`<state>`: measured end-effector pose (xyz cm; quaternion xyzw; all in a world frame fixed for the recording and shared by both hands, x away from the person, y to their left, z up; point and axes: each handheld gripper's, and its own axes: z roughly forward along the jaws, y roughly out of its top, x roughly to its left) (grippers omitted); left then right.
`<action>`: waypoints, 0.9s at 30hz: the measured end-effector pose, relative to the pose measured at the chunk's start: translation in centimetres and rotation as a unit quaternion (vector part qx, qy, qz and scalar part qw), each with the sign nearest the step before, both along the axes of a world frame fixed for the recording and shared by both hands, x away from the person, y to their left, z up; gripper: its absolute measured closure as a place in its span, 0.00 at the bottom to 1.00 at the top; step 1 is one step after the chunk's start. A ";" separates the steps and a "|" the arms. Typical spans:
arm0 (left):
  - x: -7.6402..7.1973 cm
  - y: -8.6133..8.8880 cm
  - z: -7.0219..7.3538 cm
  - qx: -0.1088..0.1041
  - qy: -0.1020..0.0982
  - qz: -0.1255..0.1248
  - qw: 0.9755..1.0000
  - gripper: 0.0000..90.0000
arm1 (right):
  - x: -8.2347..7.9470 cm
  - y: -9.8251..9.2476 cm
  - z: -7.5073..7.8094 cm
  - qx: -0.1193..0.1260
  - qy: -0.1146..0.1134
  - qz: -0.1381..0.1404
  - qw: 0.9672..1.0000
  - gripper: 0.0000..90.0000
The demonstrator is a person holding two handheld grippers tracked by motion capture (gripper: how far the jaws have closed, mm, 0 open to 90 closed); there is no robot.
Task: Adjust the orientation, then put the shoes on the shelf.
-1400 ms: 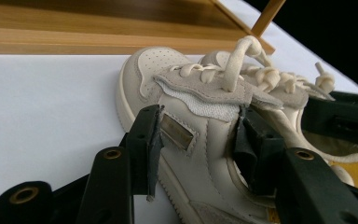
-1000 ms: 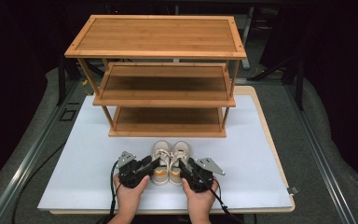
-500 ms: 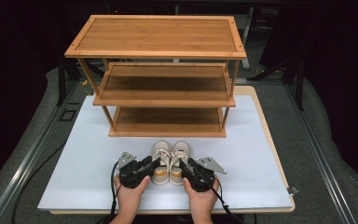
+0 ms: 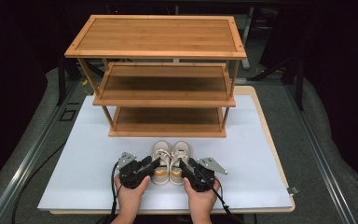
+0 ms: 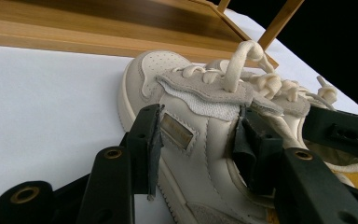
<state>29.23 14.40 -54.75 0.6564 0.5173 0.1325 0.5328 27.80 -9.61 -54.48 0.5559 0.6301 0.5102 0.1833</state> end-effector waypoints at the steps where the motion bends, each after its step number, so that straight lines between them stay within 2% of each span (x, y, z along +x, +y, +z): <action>1: 0.0 0.0 -0.1 -0.003 -0.001 -0.001 1.000 0.61 | 0.0 0.0 0.0 -0.004 0.000 0.001 1.000 0.65; 8: 0.0 0.0 0.0 -0.008 0.004 0.001 1.000 0.62 | 0.0 0.2 0.2 0.007 0.009 -0.004 1.000 0.67; 13: -0.1 -0.1 0.0 -0.008 0.005 0.004 1.000 0.63 | -0.1 0.0 0.3 0.000 0.011 0.001 1.000 0.70; 19: -0.1 -0.2 0.2 -0.002 0.009 0.004 1.000 0.64 | -0.1 0.0 0.4 0.001 0.006 -0.005 1.000 0.73; 27: -0.2 -0.5 0.6 0.006 0.005 0.004 1.000 0.64 | -0.2 0.0 0.3 0.006 0.004 -0.005 1.000 0.74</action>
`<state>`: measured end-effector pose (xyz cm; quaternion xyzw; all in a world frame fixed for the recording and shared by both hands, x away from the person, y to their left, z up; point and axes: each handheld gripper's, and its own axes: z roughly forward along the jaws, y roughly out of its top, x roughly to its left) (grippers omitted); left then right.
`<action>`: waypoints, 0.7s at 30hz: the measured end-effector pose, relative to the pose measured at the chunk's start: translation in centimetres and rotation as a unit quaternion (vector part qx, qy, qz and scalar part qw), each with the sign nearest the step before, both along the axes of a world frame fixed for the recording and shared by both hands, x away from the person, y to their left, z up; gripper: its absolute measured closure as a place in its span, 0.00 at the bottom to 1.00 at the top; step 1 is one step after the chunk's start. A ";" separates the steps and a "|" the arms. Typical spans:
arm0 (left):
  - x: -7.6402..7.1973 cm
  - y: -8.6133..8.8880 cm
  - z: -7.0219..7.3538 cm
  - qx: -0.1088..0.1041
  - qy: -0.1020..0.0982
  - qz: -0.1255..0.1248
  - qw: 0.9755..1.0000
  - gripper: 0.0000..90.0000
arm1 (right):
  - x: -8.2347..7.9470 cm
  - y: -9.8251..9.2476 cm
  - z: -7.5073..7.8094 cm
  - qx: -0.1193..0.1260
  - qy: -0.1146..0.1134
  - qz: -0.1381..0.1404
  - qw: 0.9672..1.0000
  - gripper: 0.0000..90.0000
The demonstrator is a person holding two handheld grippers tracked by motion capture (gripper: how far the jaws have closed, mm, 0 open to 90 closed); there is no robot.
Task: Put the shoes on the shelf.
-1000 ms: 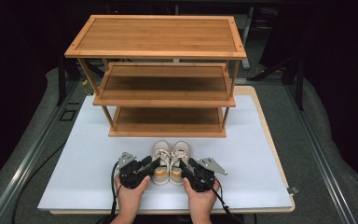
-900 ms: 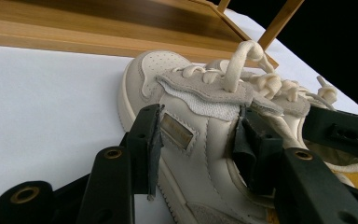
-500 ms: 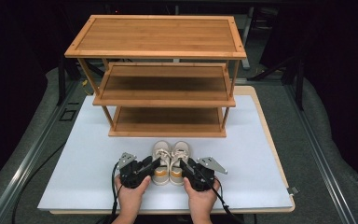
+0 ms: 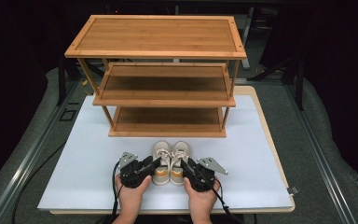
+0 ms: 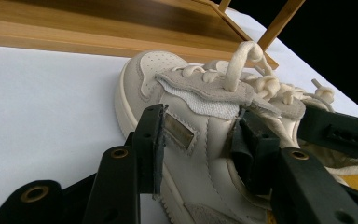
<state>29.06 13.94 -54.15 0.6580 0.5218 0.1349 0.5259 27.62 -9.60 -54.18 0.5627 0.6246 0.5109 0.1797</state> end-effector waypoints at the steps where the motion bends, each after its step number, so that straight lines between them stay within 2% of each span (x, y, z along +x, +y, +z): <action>1: 0.0 0.0 0.0 -0.001 0.000 0.000 1.000 0.64 | 0.0 0.0 0.0 0.000 0.001 0.000 1.000 0.74; 7: 0.0 0.1 0.1 -0.002 0.002 -0.001 1.000 0.64 | -0.1 -0.1 0.1 0.001 0.006 0.003 1.000 0.75; 9: 0.0 0.2 0.2 -0.002 0.002 -0.001 1.000 0.64 | -0.1 0.0 0.2 0.003 0.000 0.002 1.000 0.75; 21: 0.3 0.4 1.0 -0.009 0.002 -0.006 1.000 0.64 | 0.2 0.1 1.3 -0.005 -0.002 0.003 1.000 0.75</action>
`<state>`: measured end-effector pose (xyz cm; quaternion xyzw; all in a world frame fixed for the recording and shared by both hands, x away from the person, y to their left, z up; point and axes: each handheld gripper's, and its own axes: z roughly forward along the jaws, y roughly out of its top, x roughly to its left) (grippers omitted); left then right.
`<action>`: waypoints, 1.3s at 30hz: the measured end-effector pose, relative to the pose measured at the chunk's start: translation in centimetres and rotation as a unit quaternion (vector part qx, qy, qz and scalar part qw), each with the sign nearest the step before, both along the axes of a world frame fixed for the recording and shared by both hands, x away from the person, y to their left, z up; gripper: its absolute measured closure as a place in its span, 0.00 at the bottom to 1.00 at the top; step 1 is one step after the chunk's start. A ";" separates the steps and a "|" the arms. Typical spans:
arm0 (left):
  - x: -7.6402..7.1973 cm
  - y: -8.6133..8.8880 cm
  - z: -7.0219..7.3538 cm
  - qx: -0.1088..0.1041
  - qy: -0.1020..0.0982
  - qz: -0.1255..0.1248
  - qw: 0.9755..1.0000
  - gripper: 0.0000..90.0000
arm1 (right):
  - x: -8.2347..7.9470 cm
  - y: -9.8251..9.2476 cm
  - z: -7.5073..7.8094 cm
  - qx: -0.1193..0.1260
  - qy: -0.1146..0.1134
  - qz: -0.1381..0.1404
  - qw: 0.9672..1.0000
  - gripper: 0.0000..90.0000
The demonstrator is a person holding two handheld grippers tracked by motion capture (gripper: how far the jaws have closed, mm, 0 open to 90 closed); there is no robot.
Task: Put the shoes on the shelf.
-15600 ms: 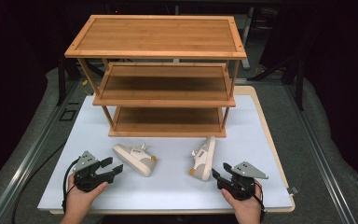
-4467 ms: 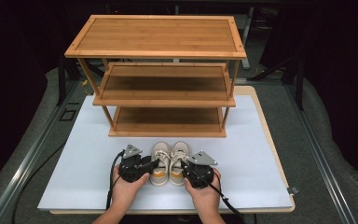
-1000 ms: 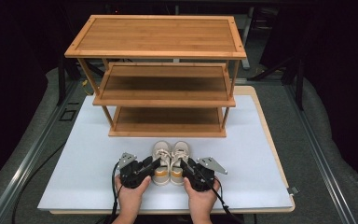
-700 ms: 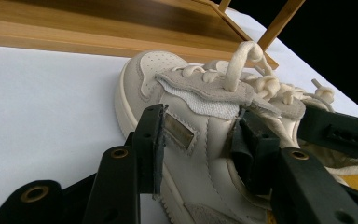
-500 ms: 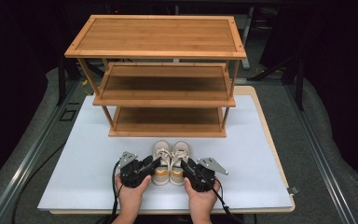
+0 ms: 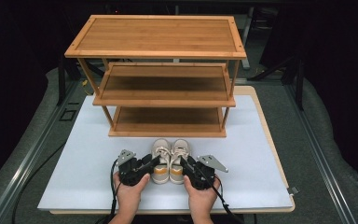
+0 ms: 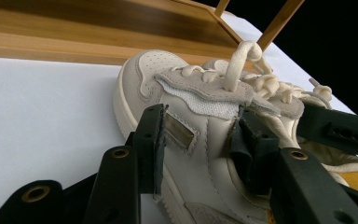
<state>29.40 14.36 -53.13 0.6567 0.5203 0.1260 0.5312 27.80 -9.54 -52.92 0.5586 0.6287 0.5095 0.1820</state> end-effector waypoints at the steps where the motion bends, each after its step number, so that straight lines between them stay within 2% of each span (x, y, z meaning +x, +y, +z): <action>1: 0.0 0.0 0.1 0.000 0.000 0.000 1.000 0.64 | 0.1 0.0 0.1 0.002 -0.005 0.000 1.000 0.75; 3: 0.1 0.1 0.3 -0.002 -0.001 0.000 1.000 0.64 | 0.1 0.1 0.4 -0.007 0.000 -0.002 1.000 0.75; 6: 0.2 0.1 0.7 -0.005 -0.002 -0.001 1.000 0.64 | 0.2 0.1 1.0 -0.010 -0.005 0.006 1.000 0.75; 14: 0.7 0.1 2.6 -0.009 -0.007 -0.001 1.000 0.64 | 0.5 0.1 2.4 -0.004 -0.019 0.003 1.000 0.76; 17: 0.9 0.1 3.3 -0.006 -0.011 0.000 1.000 0.64 | 0.7 0.2 3.2 -0.009 -0.021 0.002 1.000 0.76; 21: 0.9 0.4 4.1 -0.017 -0.011 0.002 1.000 0.64 | 0.9 0.3 4.4 -0.011 -0.021 0.004 1.000 0.76; 31: 0.8 0.6 6.7 -0.009 -0.030 0.004 0.999 0.64 | 0.8 0.7 6.8 -0.011 -0.038 0.002 0.999 0.76; 38: 0.7 0.8 8.0 -0.015 -0.031 0.005 0.999 0.64 | 0.7 0.8 8.2 -0.010 -0.039 0.005 0.999 0.76; 39: 0.6 0.8 8.2 -0.015 -0.033 0.004 0.999 0.64 | 0.7 0.8 8.3 -0.012 -0.045 -0.002 0.999 0.76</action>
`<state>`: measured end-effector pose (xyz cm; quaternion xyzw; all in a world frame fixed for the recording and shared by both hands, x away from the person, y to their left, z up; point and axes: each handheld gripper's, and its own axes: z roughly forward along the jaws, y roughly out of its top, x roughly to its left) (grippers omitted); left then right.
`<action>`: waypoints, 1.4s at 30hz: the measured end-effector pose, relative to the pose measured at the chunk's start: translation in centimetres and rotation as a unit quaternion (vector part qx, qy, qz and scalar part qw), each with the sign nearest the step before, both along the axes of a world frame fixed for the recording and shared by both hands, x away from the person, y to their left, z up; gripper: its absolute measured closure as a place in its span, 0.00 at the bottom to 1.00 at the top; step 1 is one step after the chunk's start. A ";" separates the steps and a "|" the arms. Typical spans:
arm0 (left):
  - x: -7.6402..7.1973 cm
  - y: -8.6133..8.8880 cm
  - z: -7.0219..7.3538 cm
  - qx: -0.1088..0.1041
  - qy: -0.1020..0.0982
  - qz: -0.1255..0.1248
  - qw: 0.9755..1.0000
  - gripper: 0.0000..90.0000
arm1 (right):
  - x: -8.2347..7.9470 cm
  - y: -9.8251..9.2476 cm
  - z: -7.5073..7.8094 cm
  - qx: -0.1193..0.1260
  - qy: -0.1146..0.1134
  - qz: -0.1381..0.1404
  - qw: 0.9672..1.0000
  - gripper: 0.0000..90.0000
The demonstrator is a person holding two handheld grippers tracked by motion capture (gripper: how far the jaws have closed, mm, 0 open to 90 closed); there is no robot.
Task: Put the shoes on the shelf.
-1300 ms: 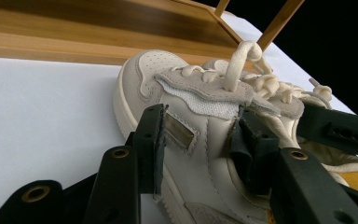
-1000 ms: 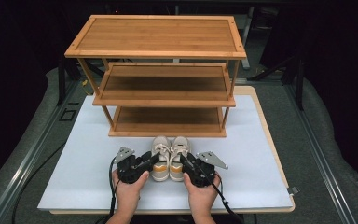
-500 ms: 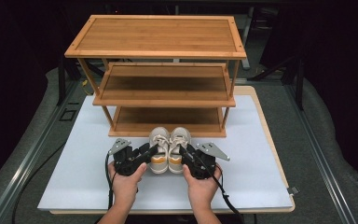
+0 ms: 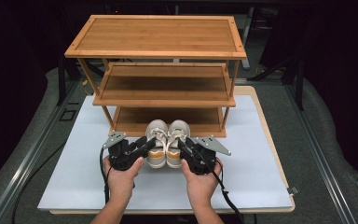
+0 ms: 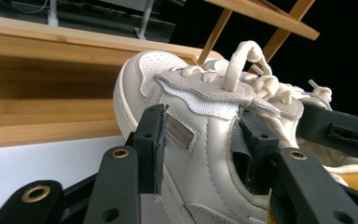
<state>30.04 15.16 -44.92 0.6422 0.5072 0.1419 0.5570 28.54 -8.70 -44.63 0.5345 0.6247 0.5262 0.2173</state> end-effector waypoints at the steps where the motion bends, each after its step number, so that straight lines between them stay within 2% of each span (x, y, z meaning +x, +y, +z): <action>1: -0.1 0.1 0.2 0.000 -0.001 -0.001 1.000 0.64 | -0.1 -0.1 0.2 0.001 0.002 0.009 1.000 0.76; 5: -0.4 0.1 0.8 -0.002 -0.008 0.000 1.000 0.64 | -0.4 0.0 0.8 0.007 -0.008 0.008 1.000 0.76; 10: -0.7 0.2 1.5 -0.001 -0.013 -0.002 1.000 0.64 | -0.9 0.1 1.6 0.003 -0.009 0.009 1.000 0.76; 13: -0.9 0.3 2.0 0.002 -0.014 -0.002 1.000 0.64 | -1.0 0.2 1.9 0.004 -0.017 0.007 1.000 0.76; 14: -1.0 0.3 2.1 0.002 -0.014 -0.002 1.000 0.64 | -1.1 0.1 2.0 0.005 -0.012 0.014 1.000 0.76; 15: -1.0 0.4 2.2 0.003 -0.013 -0.001 1.000 0.64 | -1.0 0.2 2.1 0.007 -0.016 0.007 1.000 0.76; 18: -1.2 0.5 2.5 0.004 -0.011 -0.001 1.000 0.64 | -1.2 0.4 2.5 0.005 -0.011 0.007 1.000 0.76; 19: -1.2 0.6 2.6 0.003 -0.009 0.000 1.000 0.64 | -1.1 0.4 2.5 0.007 -0.016 0.009 1.000 0.76; 22: -1.4 0.7 2.9 0.002 -0.008 0.000 1.000 0.64 | -1.3 0.5 2.9 0.005 -0.006 0.016 1.000 0.76; 23: -1.4 0.7 3.1 0.004 -0.010 0.001 1.000 0.64 | -1.3 0.6 3.0 0.006 -0.013 0.011 1.000 0.76; 25: -1.6 0.7 3.4 0.002 -0.013 0.001 1.000 0.64 | -1.4 0.6 3.3 0.004 -0.012 0.013 1.000 0.76; 29: -1.6 0.8 4.0 0.002 -0.014 -0.002 1.000 0.64 | -1.6 0.7 3.9 0.000 -0.020 0.010 1.000 0.76; 35: -1.4 0.7 5.0 0.003 -0.017 -0.002 1.000 0.64 | -1.6 0.6 4.9 -0.002 -0.018 0.013 1.000 0.76; 36: -1.3 0.7 5.1 0.003 -0.018 -0.003 1.000 0.64 | -1.5 0.6 4.9 0.003 -0.025 0.009 1.000 0.76; 42: -1.2 0.5 5.7 0.004 -0.021 -0.006 1.000 0.64 | -1.4 0.4 5.5 0.004 -0.029 0.007 1.000 0.76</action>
